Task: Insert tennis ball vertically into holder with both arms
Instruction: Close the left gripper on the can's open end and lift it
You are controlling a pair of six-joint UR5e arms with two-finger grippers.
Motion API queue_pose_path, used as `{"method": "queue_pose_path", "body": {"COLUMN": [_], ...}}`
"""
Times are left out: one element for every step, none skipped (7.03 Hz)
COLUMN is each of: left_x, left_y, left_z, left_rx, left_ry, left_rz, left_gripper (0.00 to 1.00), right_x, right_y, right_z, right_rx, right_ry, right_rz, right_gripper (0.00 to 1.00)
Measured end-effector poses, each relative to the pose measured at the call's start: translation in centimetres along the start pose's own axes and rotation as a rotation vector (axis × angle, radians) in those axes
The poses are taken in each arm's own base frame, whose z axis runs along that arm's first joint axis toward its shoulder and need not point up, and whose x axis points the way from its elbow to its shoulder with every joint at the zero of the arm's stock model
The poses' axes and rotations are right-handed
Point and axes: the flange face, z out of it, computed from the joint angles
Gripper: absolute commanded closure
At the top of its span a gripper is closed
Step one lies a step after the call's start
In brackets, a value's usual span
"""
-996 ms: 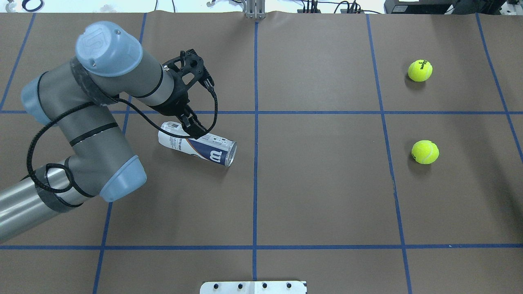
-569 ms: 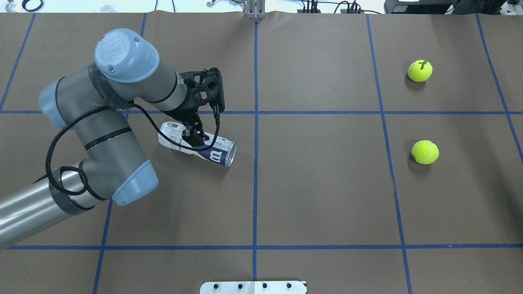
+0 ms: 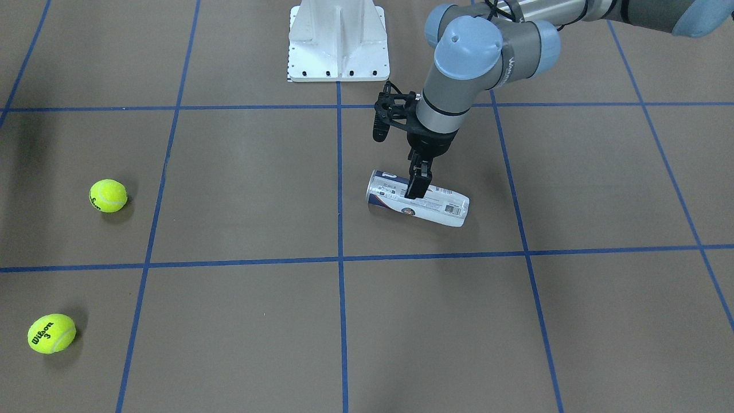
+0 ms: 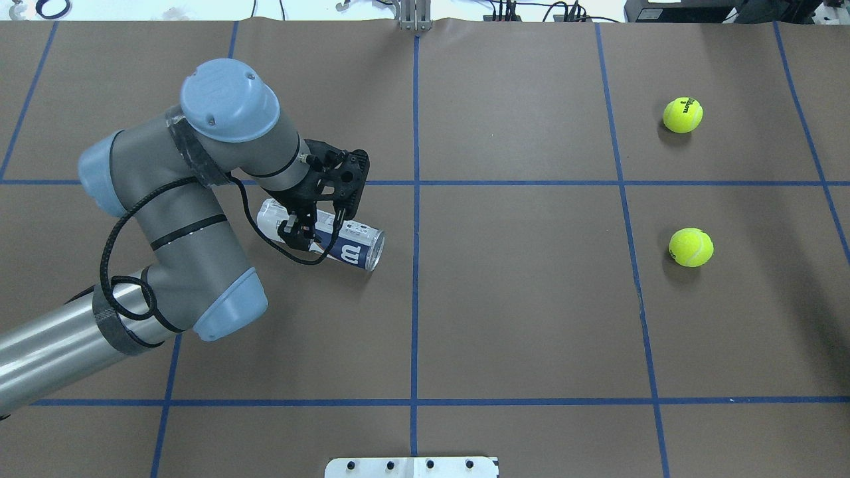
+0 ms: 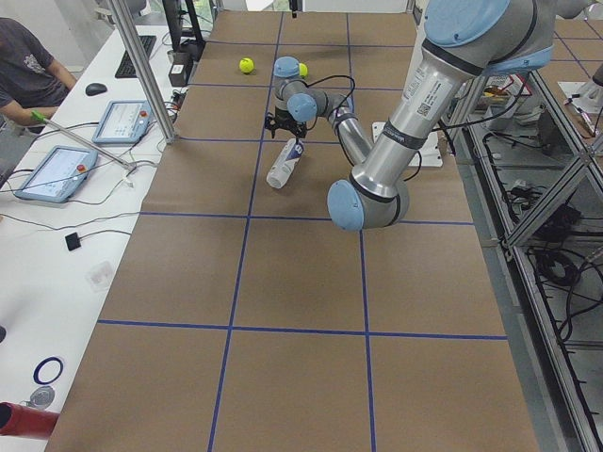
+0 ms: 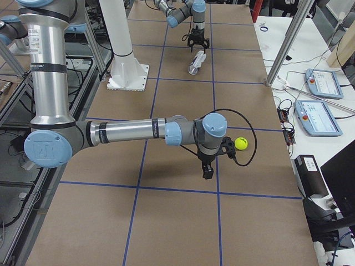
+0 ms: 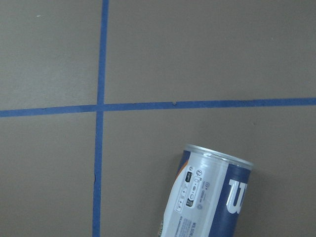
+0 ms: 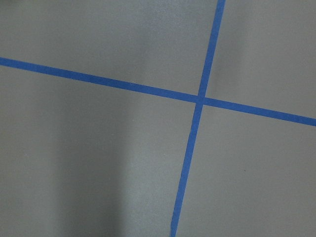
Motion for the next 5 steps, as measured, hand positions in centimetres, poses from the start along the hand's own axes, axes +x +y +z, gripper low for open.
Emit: {"method": "queue_pose_path", "body": {"left_x": [1.2,2.3,2.9,3.2,3.4], "left_y": [-1.6,-3.1,-3.8,-4.6,-5.4], "left_z": [1.2,2.4,3.3,4.2,4.9], "left_rx": [-0.022,-0.052,-0.066,-0.07,-0.068], "left_ry": [-0.01,-0.032,-0.039,-0.038,-0.034], "left_rz": [0.032,0.062,0.076,0.083,0.089], "left_gripper": [0.01,0.01,0.01,0.01,0.01], "right_x": [0.0,0.1,0.2,0.2,0.2], "right_y": [0.3,0.5,0.6,0.6,0.6], "right_z": [0.1,0.4,0.5,0.6,0.7], "right_rx": [0.002,0.0,-0.001,-0.002,-0.004], "right_ry": [-0.008,-0.019,-0.026,-0.03,-0.033], "right_rz": [-0.002,0.001,0.004,0.005,0.007], "right_gripper": [0.01,0.01,0.01,0.01,0.01]}}
